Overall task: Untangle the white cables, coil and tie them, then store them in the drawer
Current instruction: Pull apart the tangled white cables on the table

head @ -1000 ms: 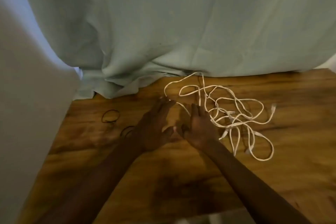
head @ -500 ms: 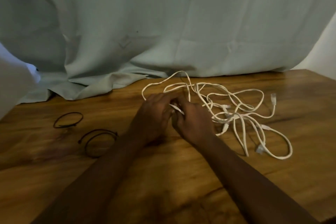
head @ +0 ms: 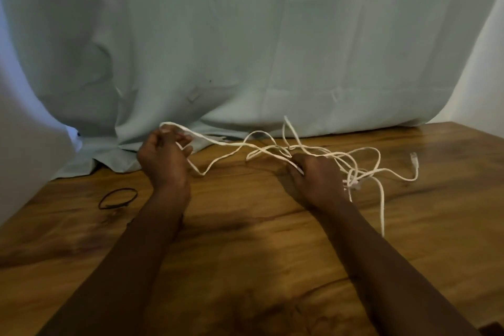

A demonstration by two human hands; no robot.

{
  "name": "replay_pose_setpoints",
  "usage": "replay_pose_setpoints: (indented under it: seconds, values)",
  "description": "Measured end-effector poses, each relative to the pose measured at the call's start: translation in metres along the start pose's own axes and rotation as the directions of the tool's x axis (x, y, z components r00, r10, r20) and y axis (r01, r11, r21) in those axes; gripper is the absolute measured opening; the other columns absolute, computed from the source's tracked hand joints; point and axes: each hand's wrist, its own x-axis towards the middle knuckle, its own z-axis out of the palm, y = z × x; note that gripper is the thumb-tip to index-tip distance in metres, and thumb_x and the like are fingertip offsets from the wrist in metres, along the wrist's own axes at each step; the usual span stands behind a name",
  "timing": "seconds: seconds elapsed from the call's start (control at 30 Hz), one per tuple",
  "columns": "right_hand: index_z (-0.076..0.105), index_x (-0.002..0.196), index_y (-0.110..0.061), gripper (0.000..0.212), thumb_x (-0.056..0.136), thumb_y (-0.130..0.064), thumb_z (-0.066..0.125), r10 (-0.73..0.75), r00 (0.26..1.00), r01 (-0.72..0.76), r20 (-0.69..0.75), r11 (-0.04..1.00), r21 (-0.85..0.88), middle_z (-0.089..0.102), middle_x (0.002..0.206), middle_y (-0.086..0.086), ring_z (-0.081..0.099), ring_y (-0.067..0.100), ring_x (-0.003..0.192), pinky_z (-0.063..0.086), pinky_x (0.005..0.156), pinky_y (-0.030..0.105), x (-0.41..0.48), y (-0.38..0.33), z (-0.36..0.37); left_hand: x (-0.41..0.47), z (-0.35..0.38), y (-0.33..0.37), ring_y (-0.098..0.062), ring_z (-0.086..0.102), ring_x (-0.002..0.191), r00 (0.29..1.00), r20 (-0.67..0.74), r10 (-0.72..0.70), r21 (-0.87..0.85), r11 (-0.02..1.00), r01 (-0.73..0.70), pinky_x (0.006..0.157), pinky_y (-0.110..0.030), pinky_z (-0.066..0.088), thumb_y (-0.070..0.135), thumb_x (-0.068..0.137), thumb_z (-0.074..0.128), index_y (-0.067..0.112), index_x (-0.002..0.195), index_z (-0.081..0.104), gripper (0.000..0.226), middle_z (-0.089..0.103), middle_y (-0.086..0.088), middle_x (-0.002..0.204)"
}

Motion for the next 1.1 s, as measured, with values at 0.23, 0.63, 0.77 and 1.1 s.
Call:
replay_pose_setpoints:
  seconds: [0.23,0.63,0.77,1.1]
  values:
    - [0.066,0.099,-0.020,0.040,0.107,-0.048,0.039,-0.102,0.993,0.104,-0.060,0.994,0.036,0.071,0.080,0.010,0.066,0.034,0.074,0.048,0.065,0.040,0.003,-0.004,-0.001,-0.039,-0.007,-0.003,-0.011,0.068,0.074,0.734,0.642,0.222,0.415,0.704,-0.576,0.065,-0.027,0.056,0.003,0.092,0.069,0.028,0.125,0.066,0.041,0.070,0.010,0.101]
    - [0.067,0.110,-0.032,0.048,0.089,-0.072,0.050,-0.242,0.967,0.205,0.083,0.927,0.314,0.071,0.100,-0.009,0.065,0.014,0.091,0.053,0.077,0.035,-0.004,-0.018,-0.001,-0.071,0.000,-0.009,-0.002,0.069,0.105,0.445,0.889,0.107,0.259,0.684,-0.682,0.086,-0.026,0.055,0.038,0.088,0.080,0.040,0.113,0.073,0.026,0.073,0.023,0.109]
    - [0.064,0.125,-0.032,0.066,0.089,-0.082,0.039,-0.205,0.962,0.110,0.178,0.892,0.438,0.062,0.126,-0.004,0.057,0.015,0.117,0.047,0.101,0.040,-0.003,-0.004,0.001,-0.050,-0.007,-0.010,-0.010,0.071,0.087,0.534,0.810,0.242,0.254,0.677,-0.691,0.076,-0.038,0.056,0.042,0.091,0.073,0.029,0.096,0.077,0.014,0.075,0.010,0.092]
    - [0.067,0.078,-0.022,0.066,0.100,-0.071,0.029,0.011,0.997,-0.040,0.082,0.932,0.359,0.067,0.080,-0.001,0.064,0.018,0.079,0.049,0.075,0.040,0.000,0.009,0.004,-0.002,-0.020,0.018,-0.009,0.052,0.056,0.838,0.438,0.325,0.152,0.892,-0.425,0.056,-0.027,0.044,0.030,0.095,0.071,0.026,0.084,0.073,0.012,0.060,0.013,0.059]
